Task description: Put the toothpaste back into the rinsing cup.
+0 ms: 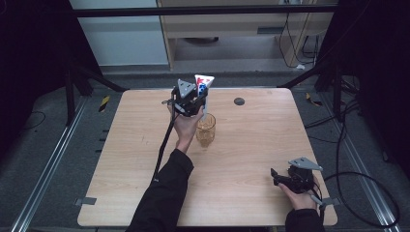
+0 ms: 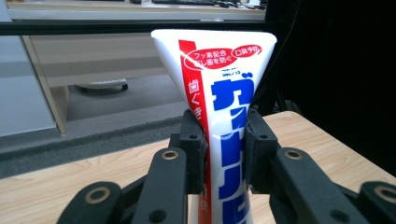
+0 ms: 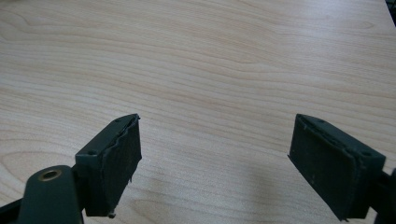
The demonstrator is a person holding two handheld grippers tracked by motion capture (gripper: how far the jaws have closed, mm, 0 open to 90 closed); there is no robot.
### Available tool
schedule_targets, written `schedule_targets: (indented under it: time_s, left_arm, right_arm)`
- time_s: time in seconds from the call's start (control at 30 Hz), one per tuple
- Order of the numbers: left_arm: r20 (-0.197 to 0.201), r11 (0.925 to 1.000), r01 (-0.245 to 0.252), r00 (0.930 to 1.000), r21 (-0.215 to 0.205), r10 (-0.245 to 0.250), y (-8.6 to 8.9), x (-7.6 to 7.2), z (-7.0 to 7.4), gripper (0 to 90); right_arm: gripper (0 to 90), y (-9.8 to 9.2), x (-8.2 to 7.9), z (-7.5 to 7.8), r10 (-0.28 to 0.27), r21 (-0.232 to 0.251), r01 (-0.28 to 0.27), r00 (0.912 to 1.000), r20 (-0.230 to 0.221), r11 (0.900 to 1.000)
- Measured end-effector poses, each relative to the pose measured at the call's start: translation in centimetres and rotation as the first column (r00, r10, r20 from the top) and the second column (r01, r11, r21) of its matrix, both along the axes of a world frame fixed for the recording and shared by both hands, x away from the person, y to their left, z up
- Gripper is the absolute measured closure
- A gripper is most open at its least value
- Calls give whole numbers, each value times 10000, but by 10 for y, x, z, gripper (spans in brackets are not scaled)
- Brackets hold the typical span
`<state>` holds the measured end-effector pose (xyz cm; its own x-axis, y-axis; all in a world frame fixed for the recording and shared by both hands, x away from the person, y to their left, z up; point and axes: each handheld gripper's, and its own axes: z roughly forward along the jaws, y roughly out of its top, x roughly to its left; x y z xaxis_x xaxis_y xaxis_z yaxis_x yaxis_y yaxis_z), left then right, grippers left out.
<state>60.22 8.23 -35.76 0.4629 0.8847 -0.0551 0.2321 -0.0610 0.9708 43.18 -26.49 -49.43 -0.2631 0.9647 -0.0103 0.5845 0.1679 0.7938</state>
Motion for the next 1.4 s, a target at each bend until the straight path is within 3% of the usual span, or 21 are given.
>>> schedule_targets:
  time_s: [0.73,1.4]
  left_arm:
    - [-384,9998,111,9992,172,-104,-3,6,-30,720]
    - [-674,9997,243,9974,36,-240,-4,1,-55,719]
  right_arm:
    - [168,2,1,-1,91,-61,-91,10000,-38,9999]
    - [168,2,1,-1,145,-77,-145,9999,-63,9999]
